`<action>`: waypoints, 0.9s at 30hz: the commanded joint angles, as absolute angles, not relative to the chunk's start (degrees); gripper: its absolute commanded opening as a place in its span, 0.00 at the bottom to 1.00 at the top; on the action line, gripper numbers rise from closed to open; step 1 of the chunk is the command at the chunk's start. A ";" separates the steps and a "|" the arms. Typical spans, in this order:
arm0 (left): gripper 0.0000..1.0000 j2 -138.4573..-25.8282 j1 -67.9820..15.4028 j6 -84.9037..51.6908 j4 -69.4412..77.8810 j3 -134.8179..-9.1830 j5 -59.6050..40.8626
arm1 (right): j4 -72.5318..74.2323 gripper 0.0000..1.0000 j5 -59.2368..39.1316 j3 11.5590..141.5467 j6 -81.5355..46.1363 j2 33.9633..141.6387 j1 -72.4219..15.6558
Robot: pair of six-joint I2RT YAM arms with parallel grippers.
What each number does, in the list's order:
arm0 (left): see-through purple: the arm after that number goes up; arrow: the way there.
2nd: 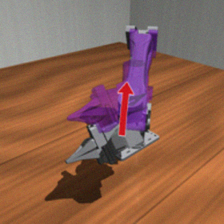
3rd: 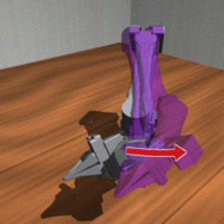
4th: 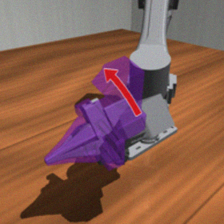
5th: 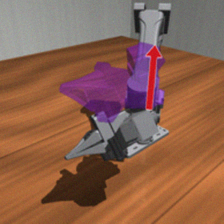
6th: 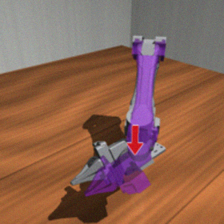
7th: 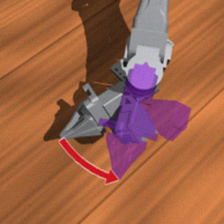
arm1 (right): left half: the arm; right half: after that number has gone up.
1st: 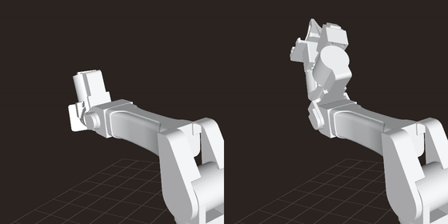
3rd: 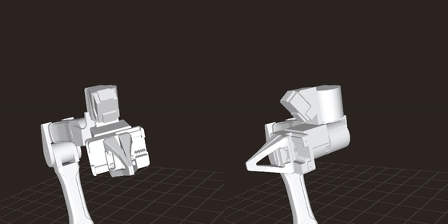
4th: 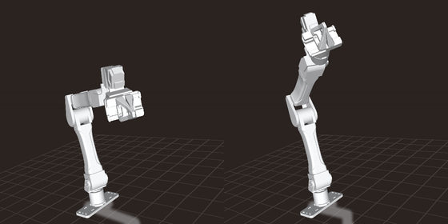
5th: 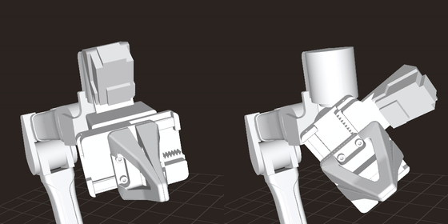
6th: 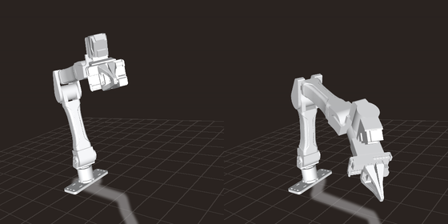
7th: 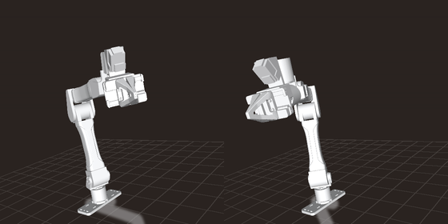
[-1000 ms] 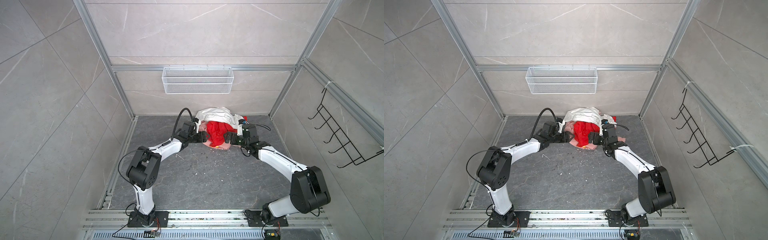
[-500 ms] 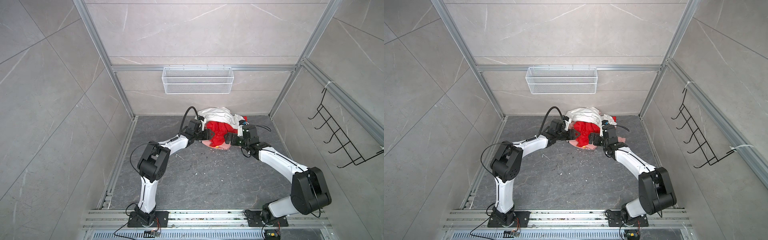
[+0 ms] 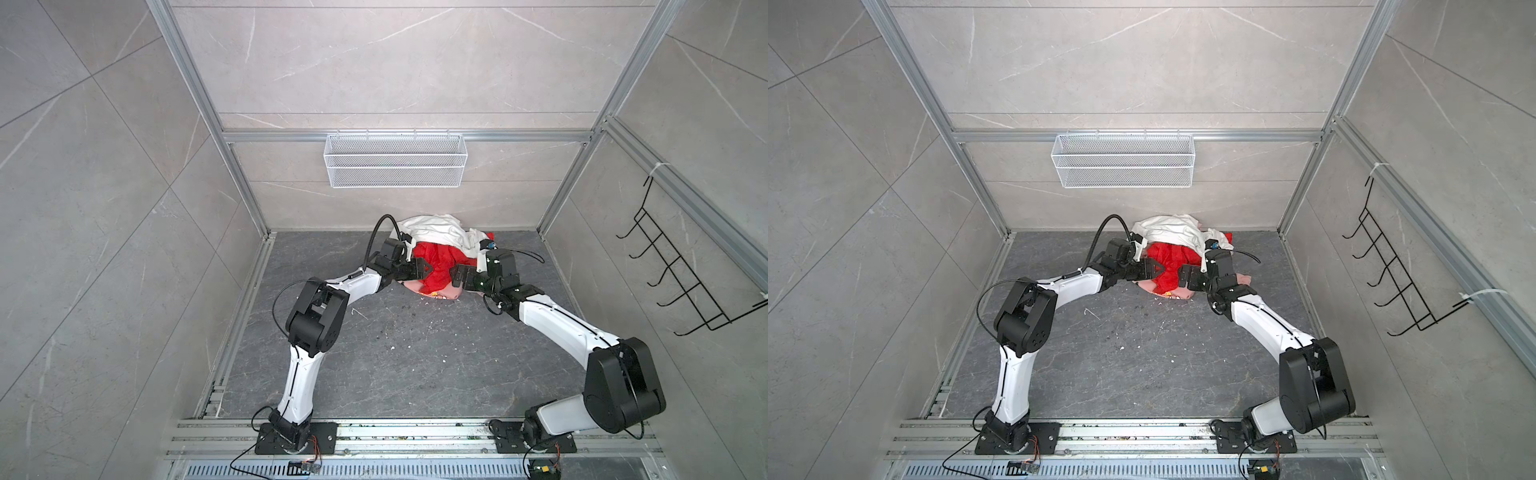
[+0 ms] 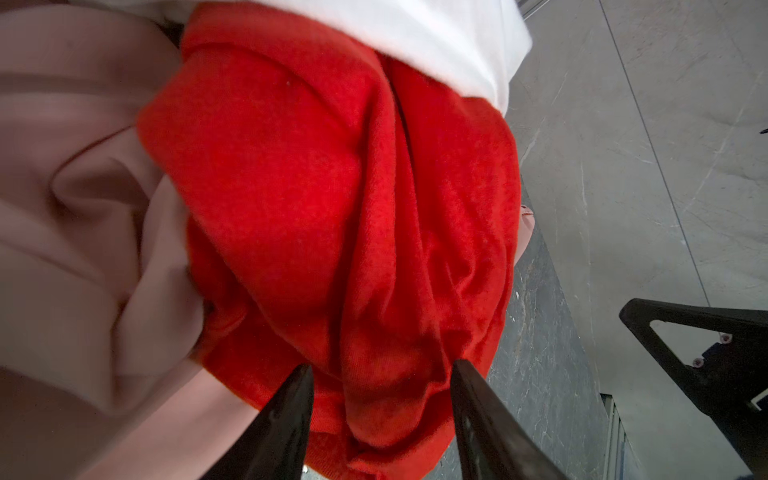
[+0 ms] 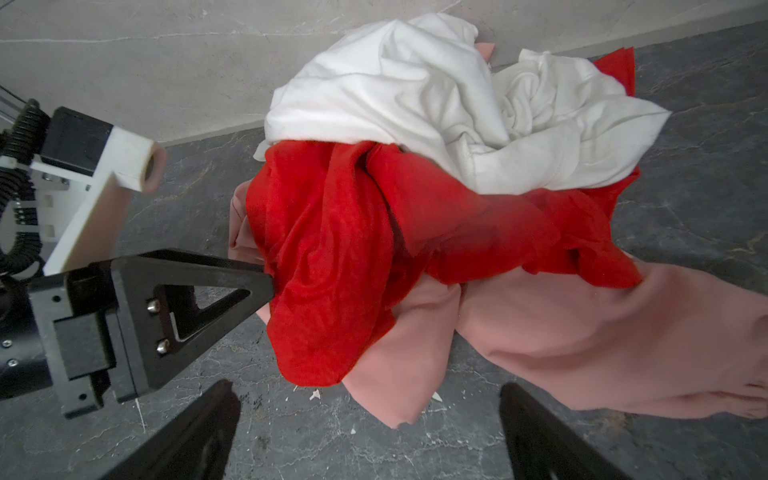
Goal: Pick out a specific cloth from the pile
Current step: 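Close the left gripper on the red cloth while the right gripper hovers beside it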
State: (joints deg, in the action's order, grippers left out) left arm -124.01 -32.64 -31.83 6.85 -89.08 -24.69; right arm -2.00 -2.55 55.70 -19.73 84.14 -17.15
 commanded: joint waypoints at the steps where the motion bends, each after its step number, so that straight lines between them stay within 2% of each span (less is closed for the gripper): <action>1: 0.55 -124.79 -32.92 -33.61 9.96 -91.62 -26.81 | -3.17 0.99 -1.65 54.96 -19.78 82.53 -17.46; 5: 0.52 -125.32 -32.96 -34.57 10.81 -91.70 -27.44 | -3.47 0.99 -1.60 55.04 -19.78 82.28 -17.48; 19: 0.17 -125.82 -32.96 -35.95 10.81 -92.59 -28.82 | -4.11 1.00 -2.02 55.61 -20.21 81.63 -17.42; 27: 0.02 -125.11 -32.94 -36.17 10.79 -92.90 -28.87 | -4.18 1.00 -2.02 55.81 -20.13 81.55 -17.45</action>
